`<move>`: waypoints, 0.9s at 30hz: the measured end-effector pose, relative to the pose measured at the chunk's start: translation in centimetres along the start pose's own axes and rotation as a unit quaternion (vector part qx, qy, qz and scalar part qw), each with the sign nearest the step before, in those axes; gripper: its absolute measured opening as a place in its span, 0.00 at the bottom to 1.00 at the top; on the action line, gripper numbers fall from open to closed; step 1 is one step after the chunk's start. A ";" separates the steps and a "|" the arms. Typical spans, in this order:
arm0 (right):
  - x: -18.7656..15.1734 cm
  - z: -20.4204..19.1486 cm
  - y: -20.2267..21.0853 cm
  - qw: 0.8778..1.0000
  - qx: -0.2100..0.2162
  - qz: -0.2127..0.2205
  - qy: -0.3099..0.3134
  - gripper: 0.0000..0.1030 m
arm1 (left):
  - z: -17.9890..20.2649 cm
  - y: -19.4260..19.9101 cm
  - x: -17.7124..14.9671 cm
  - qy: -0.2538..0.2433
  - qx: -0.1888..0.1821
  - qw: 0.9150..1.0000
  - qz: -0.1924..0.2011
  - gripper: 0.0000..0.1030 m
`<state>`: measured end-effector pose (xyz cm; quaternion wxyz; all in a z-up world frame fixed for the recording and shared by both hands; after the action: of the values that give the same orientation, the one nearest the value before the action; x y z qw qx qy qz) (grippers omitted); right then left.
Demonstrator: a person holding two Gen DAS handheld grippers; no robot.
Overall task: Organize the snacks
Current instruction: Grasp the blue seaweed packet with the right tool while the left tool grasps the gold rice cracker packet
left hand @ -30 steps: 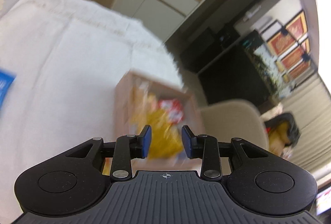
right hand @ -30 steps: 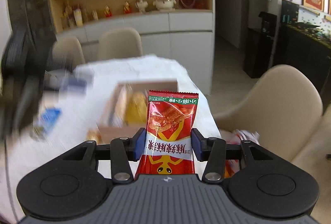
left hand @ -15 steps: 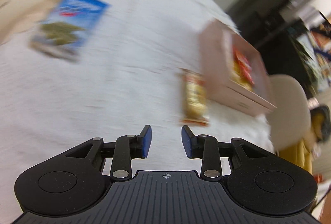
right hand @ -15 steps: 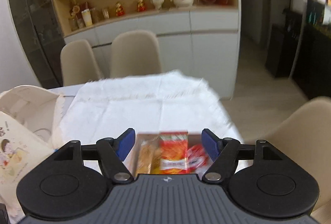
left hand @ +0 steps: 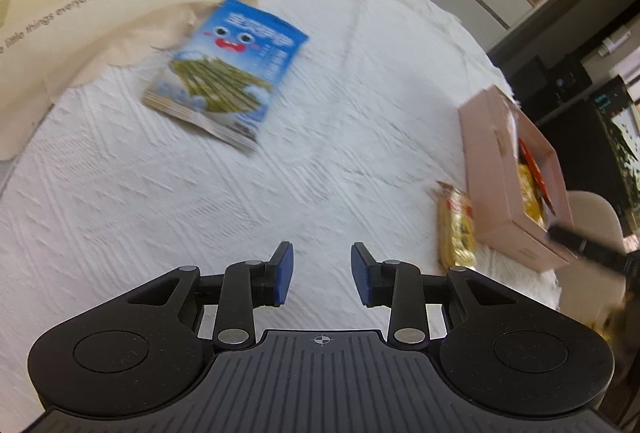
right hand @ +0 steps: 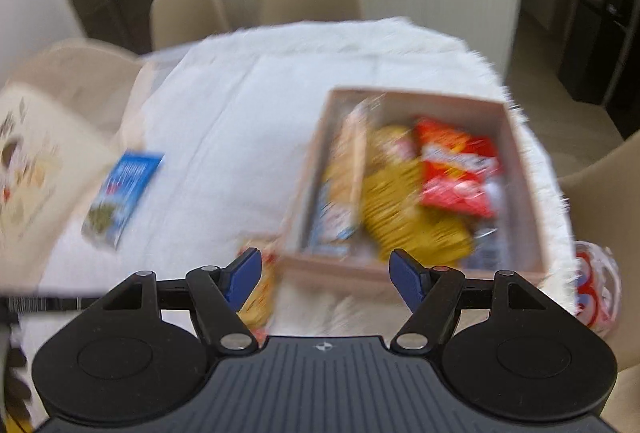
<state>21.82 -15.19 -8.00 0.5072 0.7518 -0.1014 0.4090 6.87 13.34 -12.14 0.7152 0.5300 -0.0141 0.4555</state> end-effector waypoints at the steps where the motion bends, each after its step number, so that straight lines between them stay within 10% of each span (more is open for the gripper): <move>1: -0.5 -0.9 -0.5 1.000 0.011 -0.005 0.009 0.69 | -0.3 -0.1 0.1 0.001 0.005 1.000 0.001 0.35; 8: -3.8 -3.3 -1.5 0.999 0.008 -0.022 0.028 0.69 | 1.3 -1.6 1.6 -0.005 -0.037 0.999 -0.004 0.35; 17: -3.4 -7.0 -3.5 0.998 0.047 -0.021 0.028 0.69 | -3.1 1.1 3.5 -0.004 0.088 0.995 0.053 0.35; 27: 3.3 -20.3 -15.8 0.992 0.110 -0.061 -0.032 0.79 | -9.0 3.2 3.2 -0.010 0.163 0.986 0.040 0.35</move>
<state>22.54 10.15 -13.34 0.4416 0.8205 -0.0258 0.3621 2.40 22.39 -12.13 0.6000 0.6433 0.0316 0.4746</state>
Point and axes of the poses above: each gripper's, at about its wrist camera, not at the fingertips, and y roughly against the way its jaws point, z to its right, x to its top, the point moved 1 cm from there along -y, roughly the way its jaws point, and after that the axes turned 9 degrees about z, right-handed, at the moved point
